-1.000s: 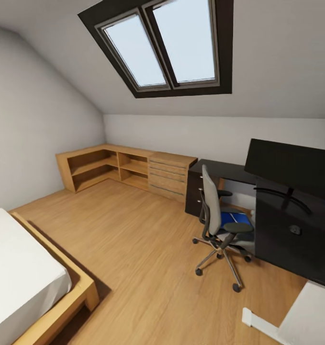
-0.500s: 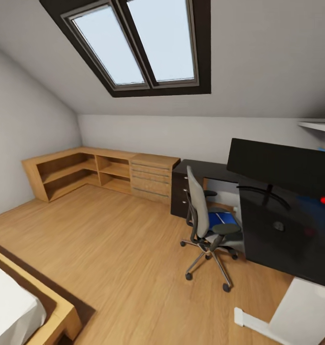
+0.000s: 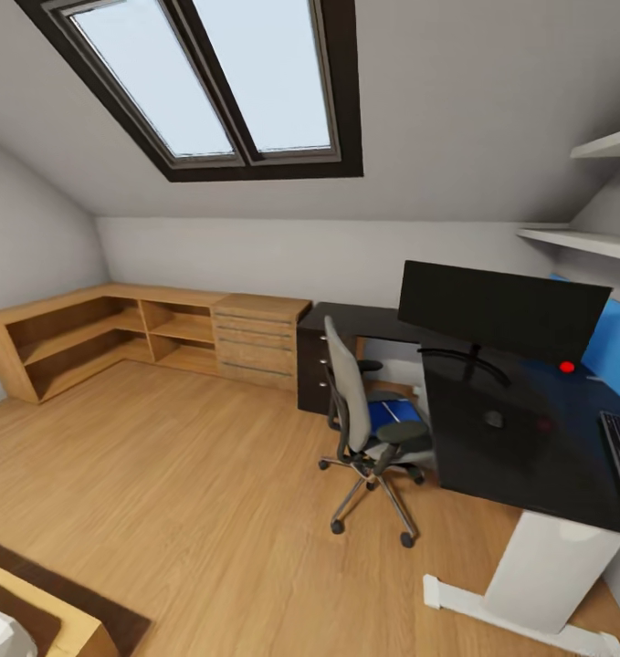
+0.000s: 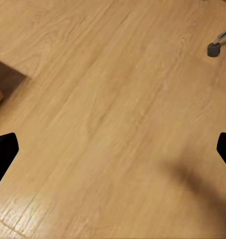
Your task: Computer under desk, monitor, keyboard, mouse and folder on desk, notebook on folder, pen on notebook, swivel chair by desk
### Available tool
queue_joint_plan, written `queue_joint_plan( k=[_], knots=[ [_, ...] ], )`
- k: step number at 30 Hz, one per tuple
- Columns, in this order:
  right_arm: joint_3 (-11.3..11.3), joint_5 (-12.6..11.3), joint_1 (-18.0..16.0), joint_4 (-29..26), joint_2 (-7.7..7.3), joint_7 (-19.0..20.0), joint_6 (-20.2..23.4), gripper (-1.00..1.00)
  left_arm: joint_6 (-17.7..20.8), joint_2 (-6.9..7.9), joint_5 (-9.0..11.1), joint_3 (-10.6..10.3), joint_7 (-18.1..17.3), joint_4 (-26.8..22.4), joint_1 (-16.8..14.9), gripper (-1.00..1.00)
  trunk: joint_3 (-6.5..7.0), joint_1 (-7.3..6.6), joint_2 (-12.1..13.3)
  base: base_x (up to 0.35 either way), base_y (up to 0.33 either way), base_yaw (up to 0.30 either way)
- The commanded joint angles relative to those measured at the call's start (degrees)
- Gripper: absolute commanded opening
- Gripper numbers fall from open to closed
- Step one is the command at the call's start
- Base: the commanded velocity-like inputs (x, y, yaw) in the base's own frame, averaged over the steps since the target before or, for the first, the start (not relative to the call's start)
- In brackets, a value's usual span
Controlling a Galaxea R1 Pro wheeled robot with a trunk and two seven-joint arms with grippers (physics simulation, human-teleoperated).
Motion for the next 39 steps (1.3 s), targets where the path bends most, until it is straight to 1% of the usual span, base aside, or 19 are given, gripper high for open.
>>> queue_joint_plan(
  k=[1,14,22,32,34,35,36,39],
  knots=[
    [-0.01,-0.01,-0.05,0.05,0.0,-0.01,-0.18,1.0,-0.18,0.01,0.35,-0.14,0.03,0.03,-0.02,1.0,-0.13,0.03,-0.04,0.235,0.202,-0.172],
    [-0.01,-0.1,-0.05,0.05,0.0,-0.02,-0.09,1.0,-0.25,0.01,0.31,-0.14,0.0,0.03,-0.01,1.0,-1.13,0.03,-0.04,0.251,0.221,-0.146],
    [-0.01,-0.1,-0.08,0.05,0.0,-0.02,-0.11,1.0,-0.25,0.05,0.44,-0.13,0.16,-0.48,-0.01,1.0,-1.76,0.03,-0.04,0.063,0.06,-0.141],
    [-0.01,-0.1,-0.06,0.02,-0.01,-0.02,-0.15,1.0,0.02,-0.2,0.52,-0.3,0.79,-0.62,-0.04,1.0,-4.34,2.22,-4.05,0.002,0.001,-0.141],
    [-0.01,-0.1,-0.07,0.03,-0.01,-0.02,-0.15,1.0,0.12,-0.3,0.55,-0.26,1.63,-0.61,-0.05,1.0,-4.86,2.66,-4.85,0.0,0.0,-0.141],
    [-0.01,-0.1,-0.06,0.04,0.0,-0.02,-0.15,1.0,0.21,-0.35,0.56,-0.28,2.72,-0.6,-0.04,1.0,-5.11,2.88,-5.25,0.0,0.0,-0.141],
    [-0.01,-0.1,-0.07,0.04,-0.02,-0.02,-0.12,1.0,0.38,-0.4,0.62,-0.3,6.23,-0.61,-0.07,1.0,-5.37,3.1,-5.65,0.0,0.0,-0.141],
    [-0.01,-0.1,-0.07,0.03,-0.06,-0.02,-0.16,1.0,0.5,-0.42,0.65,-0.31,11.0,-0.74,-0.06,1.0,-6.14,3.76,-6.86,0.0,0.0,-0.142]
  ],
)
